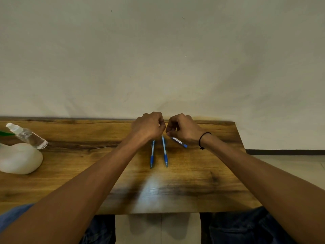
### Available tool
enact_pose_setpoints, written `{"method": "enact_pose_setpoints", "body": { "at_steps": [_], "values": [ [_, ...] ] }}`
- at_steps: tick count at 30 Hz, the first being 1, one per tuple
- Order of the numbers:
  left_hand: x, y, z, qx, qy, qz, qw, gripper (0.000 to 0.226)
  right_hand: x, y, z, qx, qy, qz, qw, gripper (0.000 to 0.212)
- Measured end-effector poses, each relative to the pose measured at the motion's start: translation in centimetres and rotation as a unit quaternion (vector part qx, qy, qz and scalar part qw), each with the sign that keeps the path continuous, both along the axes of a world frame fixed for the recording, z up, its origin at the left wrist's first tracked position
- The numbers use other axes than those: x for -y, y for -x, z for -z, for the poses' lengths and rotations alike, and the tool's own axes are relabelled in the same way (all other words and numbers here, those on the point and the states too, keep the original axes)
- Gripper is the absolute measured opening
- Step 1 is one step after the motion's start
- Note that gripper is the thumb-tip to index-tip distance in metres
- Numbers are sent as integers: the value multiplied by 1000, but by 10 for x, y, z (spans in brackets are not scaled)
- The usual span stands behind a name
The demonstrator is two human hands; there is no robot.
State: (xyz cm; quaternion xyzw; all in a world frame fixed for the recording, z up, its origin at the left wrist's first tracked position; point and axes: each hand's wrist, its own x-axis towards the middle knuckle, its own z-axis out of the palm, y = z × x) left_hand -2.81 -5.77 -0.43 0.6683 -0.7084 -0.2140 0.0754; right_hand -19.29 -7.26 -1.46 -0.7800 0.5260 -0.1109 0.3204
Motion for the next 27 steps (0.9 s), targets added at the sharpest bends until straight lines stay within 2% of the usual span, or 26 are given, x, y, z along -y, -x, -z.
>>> {"method": "enact_pose_setpoints", "body": {
  "at_steps": [4, 7, 11, 13, 18, 23, 27],
  "values": [
    [3, -3, 1, -34, -22, -12, 999, 16, 1, 0, 1, 6, -4, 19, 1000, 5],
    [6, -11, 6, -56, -45, -45, 996, 28, 4, 4, 2, 21, -8, 45, 999, 3],
    [0, -17, 29, 66, -20, -56, 996, 34, 6, 6, 0, 30, -15, 69, 997, 3],
    [-7, -16, 45, 115, -44, -47, 991, 44, 5, 4, -2, 42, -19, 76, 996, 3],
    [-14, -11, 72, 167, -74, -45, 982, 51, 5, 0, -3, 55, -19, 74, 996, 3],
    [-9, -14, 73, 74, -96, -98, 988, 42, 5, 2, -3, 68, -25, 74, 995, 4],
    [-7, -14, 58, -31, -37, -113, 992, 26, 4, 1, -10, 113, -17, 110, 987, 5]
  ]
}}
